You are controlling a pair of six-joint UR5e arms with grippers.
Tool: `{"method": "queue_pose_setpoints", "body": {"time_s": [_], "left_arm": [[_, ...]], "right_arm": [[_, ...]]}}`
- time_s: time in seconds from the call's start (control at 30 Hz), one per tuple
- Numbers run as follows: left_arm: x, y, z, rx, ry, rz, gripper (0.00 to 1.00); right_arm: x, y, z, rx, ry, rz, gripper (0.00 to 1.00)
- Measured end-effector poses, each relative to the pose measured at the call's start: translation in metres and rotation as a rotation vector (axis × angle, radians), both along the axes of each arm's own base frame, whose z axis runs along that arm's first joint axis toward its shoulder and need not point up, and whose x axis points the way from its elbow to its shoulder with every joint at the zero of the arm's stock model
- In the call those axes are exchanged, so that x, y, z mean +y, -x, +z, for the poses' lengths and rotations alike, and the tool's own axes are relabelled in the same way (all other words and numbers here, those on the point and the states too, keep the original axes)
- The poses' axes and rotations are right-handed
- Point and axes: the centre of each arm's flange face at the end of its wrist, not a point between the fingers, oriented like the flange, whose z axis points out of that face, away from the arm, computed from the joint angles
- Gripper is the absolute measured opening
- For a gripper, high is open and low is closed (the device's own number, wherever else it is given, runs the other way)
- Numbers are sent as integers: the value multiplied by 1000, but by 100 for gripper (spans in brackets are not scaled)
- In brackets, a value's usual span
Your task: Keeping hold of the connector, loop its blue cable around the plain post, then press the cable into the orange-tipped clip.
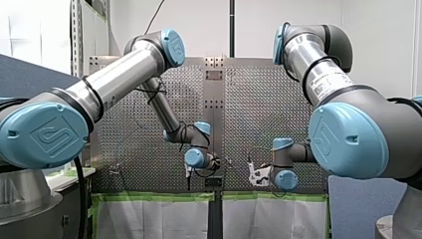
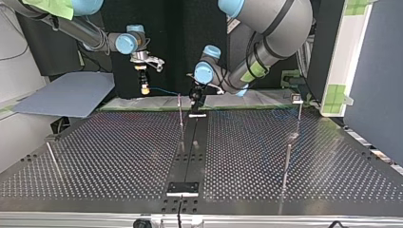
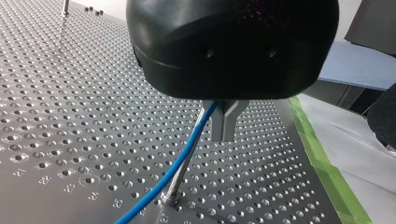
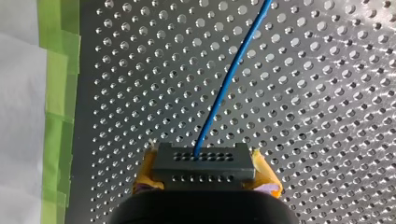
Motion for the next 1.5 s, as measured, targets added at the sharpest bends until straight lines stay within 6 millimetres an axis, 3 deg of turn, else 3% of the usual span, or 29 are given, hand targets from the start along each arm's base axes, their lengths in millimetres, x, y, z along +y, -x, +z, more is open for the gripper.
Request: {"method": "queue_pose_setpoints", "body": {"time_s": [0.9, 1.5], "left_arm": [[5, 3, -2, 15, -50, 16, 0], [9, 3, -3, 27, -61, 35, 0]], "right_arm": [[-22, 5, 7, 0, 44, 71, 0], [-23, 10, 5, 5, 31, 133, 0]]}}
